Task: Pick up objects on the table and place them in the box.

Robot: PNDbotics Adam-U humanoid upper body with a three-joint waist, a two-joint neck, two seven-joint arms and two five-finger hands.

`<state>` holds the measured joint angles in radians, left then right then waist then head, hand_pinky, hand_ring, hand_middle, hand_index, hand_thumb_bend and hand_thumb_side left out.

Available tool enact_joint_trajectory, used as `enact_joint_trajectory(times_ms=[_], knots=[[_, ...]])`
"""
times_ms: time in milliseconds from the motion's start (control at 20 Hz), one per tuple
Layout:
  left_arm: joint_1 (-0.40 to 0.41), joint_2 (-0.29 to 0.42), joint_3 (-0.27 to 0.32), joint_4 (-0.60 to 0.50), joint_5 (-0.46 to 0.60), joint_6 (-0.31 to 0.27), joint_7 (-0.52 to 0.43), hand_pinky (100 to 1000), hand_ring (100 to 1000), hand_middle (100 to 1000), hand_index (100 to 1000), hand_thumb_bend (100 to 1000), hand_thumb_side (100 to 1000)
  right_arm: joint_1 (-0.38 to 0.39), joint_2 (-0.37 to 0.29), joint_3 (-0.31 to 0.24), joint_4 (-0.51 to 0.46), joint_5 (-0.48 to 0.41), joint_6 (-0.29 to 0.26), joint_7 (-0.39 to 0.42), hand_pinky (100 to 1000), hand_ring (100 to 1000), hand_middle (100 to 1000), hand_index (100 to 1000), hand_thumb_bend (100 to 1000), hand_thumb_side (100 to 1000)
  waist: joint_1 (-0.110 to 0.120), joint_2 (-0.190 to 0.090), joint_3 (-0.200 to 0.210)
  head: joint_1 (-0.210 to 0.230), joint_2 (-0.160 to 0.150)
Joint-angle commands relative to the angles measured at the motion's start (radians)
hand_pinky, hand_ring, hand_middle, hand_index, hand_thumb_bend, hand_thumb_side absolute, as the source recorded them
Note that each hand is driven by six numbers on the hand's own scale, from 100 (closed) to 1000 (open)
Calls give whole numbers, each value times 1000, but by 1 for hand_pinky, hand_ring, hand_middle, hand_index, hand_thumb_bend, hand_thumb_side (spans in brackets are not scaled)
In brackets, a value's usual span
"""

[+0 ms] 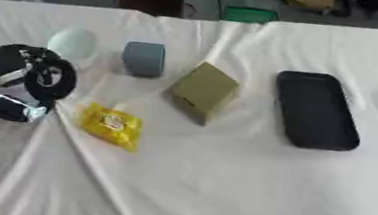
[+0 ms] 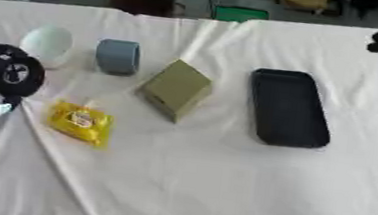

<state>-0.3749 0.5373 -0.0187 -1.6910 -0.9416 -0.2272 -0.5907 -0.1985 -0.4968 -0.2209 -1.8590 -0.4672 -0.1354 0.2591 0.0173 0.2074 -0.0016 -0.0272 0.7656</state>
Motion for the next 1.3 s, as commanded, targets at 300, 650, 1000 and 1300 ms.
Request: enact_joint_trajectory(times_ms=[300, 650, 1000, 1300], knots=[[-12, 37, 17, -27, 3, 2, -34, 1000, 929, 841, 466, 100, 241, -12, -21, -9, -6, -2, -1, 2, 684, 674, 812, 884, 100, 777, 2, -18, -4, -3, 4], [-10, 37, 18, -28, 0, -5, -48, 1000, 928, 837, 459, 100, 239, -14, -20, -9, -6, -2, 0, 3, 684, 674, 812, 884, 100, 777, 2, -17, -3, -4, 4], [-9, 38, 19, -28, -3, -8, -55, 1000, 927, 837, 457, 100, 238, -14, -19, -9, -4, -1, 1, 4, 684, 674, 812, 883, 100, 777, 3, -17, -4, -5, 4], [-10, 39, 21, -30, -5, -12, -58, 1000, 922, 824, 428, 194, 243, -15, -19, -10, -4, -2, 2, 4, 685, 674, 812, 883, 100, 777, 4, -18, -5, -6, 4]])
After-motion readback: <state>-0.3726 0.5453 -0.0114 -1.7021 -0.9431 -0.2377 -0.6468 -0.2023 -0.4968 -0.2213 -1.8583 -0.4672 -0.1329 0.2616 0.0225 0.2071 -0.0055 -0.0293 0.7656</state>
